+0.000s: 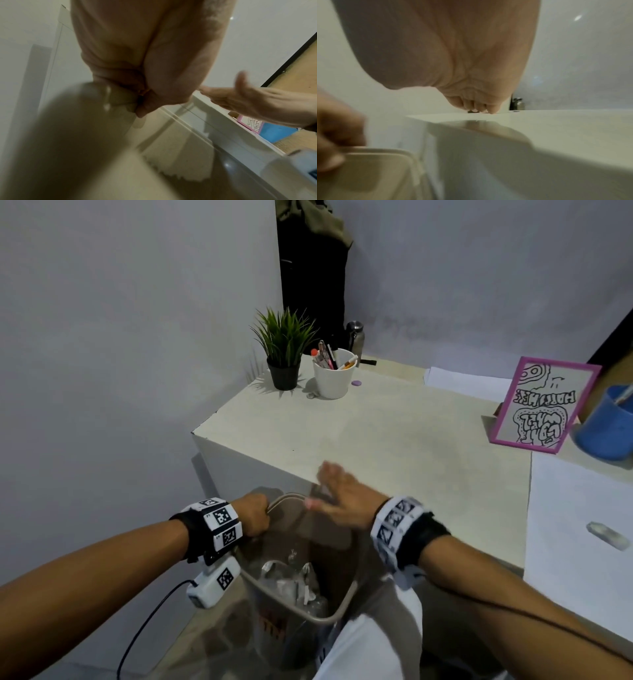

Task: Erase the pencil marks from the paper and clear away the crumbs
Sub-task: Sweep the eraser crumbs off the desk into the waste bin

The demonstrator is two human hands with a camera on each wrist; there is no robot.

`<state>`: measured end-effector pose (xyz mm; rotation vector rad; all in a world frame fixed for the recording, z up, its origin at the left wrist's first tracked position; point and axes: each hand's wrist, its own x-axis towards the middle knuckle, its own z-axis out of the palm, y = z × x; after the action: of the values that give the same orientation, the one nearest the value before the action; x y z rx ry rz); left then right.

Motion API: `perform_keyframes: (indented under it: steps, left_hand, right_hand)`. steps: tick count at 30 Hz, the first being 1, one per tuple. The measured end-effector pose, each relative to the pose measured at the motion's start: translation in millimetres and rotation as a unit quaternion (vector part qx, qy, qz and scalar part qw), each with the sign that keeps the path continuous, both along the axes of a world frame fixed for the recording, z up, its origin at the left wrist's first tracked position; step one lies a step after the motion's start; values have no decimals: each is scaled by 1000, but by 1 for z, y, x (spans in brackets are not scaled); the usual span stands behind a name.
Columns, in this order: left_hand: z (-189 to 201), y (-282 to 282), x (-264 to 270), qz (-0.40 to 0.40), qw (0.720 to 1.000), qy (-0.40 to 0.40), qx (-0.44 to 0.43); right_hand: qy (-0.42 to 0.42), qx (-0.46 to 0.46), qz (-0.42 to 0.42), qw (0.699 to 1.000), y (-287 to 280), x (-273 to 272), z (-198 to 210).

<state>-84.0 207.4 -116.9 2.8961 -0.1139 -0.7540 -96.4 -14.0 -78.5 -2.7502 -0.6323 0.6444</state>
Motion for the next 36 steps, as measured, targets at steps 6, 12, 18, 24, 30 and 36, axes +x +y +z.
perform_keyframes:
  steps: [6,12,18,24,30,36]
  left_hand:
    - [-1,1,-2,6,1000,-5,0]
    - [-4,1,-2,6,1000,-7,-4]
    - [-8,6,-1,13,1000,-13,-20]
    - [-24,22,-5,49,997,-25,-48]
    - [-78,61,-11,114,989,-26,-94]
    - [-179,97,-15,198,974,-23,-109]
  right_hand:
    - [-21,-56,49,997,4,-8,-15]
    - [-10,11,56,998,6,-28,-4]
    - [-26,-40,50,998,3,-17,-15]
    - [-39,76,65,994,24,-36,-5]
    - [-131,-46,-67,988,-30,22,-7]
    - [-171,-129,-56,975,-39,25,-50]
